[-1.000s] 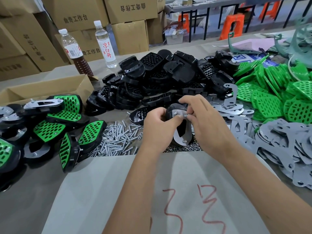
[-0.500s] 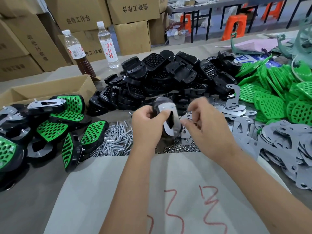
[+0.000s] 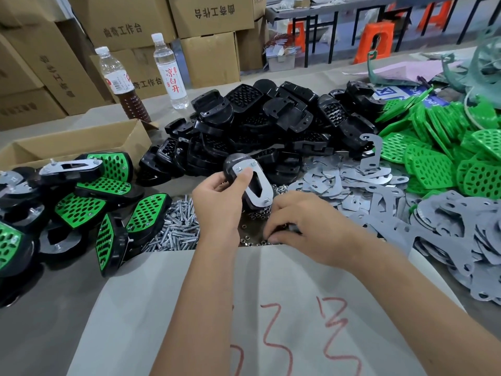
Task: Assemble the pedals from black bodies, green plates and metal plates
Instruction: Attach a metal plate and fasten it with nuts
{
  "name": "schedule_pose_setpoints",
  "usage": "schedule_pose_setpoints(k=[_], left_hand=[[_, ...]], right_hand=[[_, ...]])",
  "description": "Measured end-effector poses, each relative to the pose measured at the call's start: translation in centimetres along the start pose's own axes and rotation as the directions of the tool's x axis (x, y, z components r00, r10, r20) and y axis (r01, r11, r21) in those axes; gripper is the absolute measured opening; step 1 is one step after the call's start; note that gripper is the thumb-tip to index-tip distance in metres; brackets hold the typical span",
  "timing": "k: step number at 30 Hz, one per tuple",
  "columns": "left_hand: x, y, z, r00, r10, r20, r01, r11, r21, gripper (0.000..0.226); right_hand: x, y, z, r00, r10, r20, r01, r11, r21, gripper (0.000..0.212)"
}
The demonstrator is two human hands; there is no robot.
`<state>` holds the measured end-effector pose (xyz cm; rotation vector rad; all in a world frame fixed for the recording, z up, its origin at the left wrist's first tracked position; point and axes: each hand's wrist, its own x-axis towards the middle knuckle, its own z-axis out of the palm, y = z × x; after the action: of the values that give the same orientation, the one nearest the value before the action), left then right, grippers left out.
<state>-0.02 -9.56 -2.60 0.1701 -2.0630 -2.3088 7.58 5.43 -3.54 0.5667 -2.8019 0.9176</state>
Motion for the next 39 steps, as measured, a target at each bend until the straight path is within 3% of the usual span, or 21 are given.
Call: schedule_pose_setpoints(k=[5, 10, 15, 20, 26, 35, 39], left_hand=[[-0.1, 0.1, 0.0, 0.995, -0.091, 0.043, 0.094, 0.993, -0.067, 0.012], [0.2, 0.2, -0.2, 0.982, -0.158, 0.104, 0.168, 0.981, -0.094, 0.004], [-0.5, 0.2, 0.5, 0.976, -0.127, 0.179, 0.138, 0.989, -0.045, 0.009], [-2.2, 0.0, 2.2, 0.973, 0.095, 0.210, -0.112, 0.991, 0.073, 0.009], [-3.7, -0.3, 3.2, 0.873, 0.428, 0.235, -0.476, 0.853, 0.216, 0.015], [-3.7, -0.7, 3.1, 0.695, 0.651, 0.305, -0.718, 0.609, 0.337, 0.020], [-3.5, -0.9, 3.0, 0.655, 0.683, 0.324, -0.754, 0.561, 0.342, 0.021]], right_hand=[[-0.1, 0.0, 0.1, 0.999, 0.036, -0.036, -0.037, 0.999, -0.026, 0.011], [-0.5, 0.2, -0.4, 0.912, 0.140, -0.386, -0.051, 0.972, 0.231, 0.014], [-0.5, 0.9, -0.8, 0.807, 0.298, -0.510, -0.048, 0.893, 0.447, 0.019], [-0.6, 0.9, -1.2, 0.697, 0.364, -0.617, -0.078, 0.895, 0.440, 0.015], [-0.7, 0.6, -1.8, 0.651, 0.401, -0.645, -0.008, 0.853, 0.522, 0.022], [-0.7, 0.6, -1.9, 0.675, 0.424, -0.604, 0.026, 0.804, 0.593, 0.020], [-0.7, 0.8, -1.8, 0.682, 0.425, -0.595, 0.044, 0.789, 0.613, 0.015]])
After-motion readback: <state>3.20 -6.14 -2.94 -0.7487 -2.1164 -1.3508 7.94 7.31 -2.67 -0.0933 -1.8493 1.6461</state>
